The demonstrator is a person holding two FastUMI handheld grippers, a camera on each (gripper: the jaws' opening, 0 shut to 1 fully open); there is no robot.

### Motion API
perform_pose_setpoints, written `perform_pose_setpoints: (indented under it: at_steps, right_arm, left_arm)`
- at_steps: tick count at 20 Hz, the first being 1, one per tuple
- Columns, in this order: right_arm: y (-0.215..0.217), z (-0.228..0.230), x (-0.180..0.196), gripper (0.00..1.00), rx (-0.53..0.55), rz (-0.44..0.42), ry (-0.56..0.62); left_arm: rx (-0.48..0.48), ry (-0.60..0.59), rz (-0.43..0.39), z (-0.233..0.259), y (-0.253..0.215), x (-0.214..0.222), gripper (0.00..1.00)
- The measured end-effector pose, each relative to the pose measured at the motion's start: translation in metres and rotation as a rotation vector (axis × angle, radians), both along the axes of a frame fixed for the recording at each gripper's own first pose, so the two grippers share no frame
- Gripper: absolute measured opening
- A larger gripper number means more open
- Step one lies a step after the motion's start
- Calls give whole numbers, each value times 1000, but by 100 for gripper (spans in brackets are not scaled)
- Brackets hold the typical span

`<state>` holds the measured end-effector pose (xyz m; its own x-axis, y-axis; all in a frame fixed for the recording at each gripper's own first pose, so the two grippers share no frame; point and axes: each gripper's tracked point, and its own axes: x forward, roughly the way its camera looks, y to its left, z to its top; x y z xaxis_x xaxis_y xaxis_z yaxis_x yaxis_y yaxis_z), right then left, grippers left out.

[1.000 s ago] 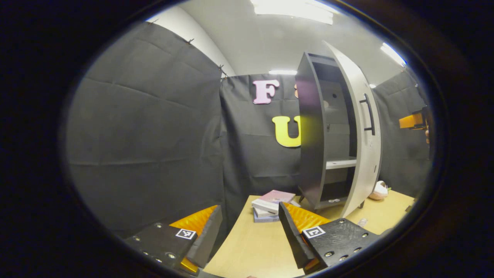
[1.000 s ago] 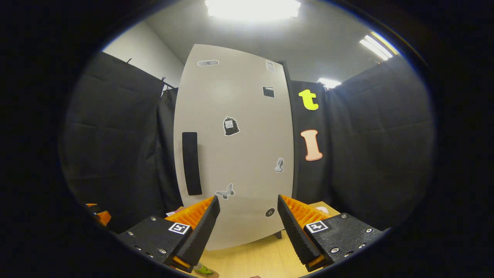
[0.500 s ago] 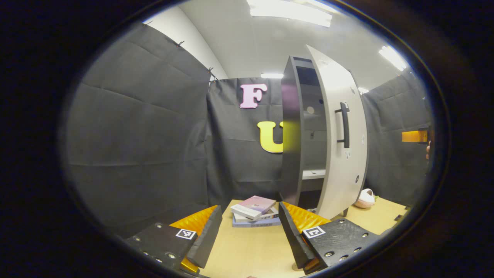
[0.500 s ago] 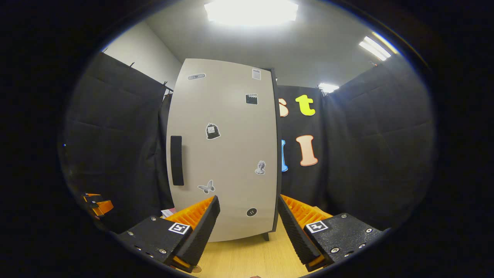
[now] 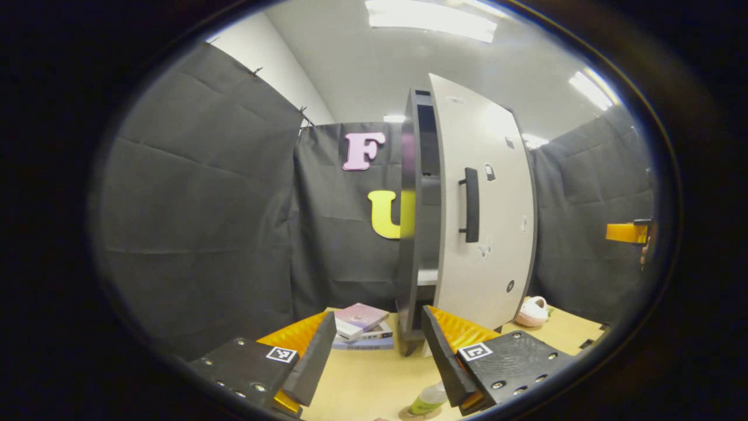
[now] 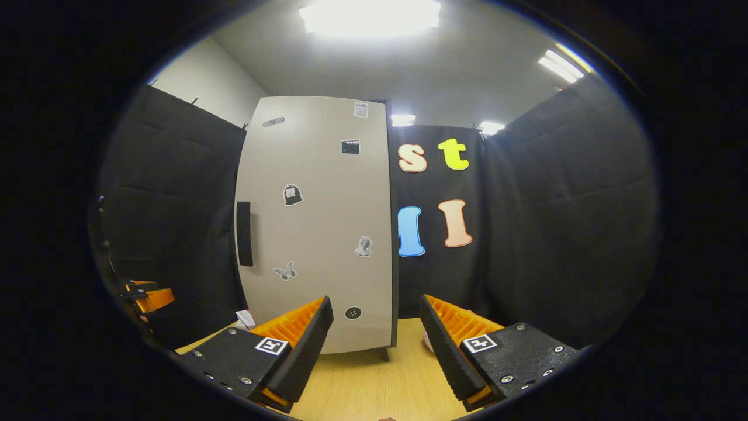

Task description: Open the cabinet door with the right hand, grasp the bottle in the cabinet with the left hand and place it on the coaster, then close the cabinet door with the right hand.

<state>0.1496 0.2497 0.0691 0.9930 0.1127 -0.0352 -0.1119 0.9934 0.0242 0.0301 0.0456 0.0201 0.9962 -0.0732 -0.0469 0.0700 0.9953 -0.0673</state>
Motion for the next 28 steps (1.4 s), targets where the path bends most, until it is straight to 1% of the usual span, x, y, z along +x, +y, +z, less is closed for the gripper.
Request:
perform_pose_setpoints:
  at_steps: [2, 6, 9, 13, 14, 16, 17, 24, 28]
  right_arm:
    - [-11, -4, 3, 93, 9, 1, 4]
    - [-26, -17, 6, 93, 29, 7, 24]
    - [-35, -21, 5, 93, 30, 1, 31]
    - [-38, -24, 3, 93, 27, 8, 31]
    - [-39, -24, 3, 93, 26, 7, 32]
    - [-39, -26, 3, 93, 30, 9, 36]
    - [-39, -26, 2, 93, 32, 9, 37]
    - [-36, -26, 8, 93, 27, 3, 39]
    - [-34, -26, 8, 93, 37, -1, 44]
  left_arm:
    - [2, -8, -6, 7, -12, 1, 84]
    - [10, -19, 11, 15, -21, -6, 84]
    - [6, -16, 1, 17, -32, -8, 84]
    - [4, -20, 3, 20, -36, -9, 84]
    - [5, -20, 5, 20, -36, -10, 89]
    - [11, -18, 6, 20, -36, -11, 89]
    - [16, -17, 8, 20, -35, -10, 84]
    - [20, -17, 15, 20, -28, -11, 84]
    - [41, -24, 14, 22, -27, -8, 84]
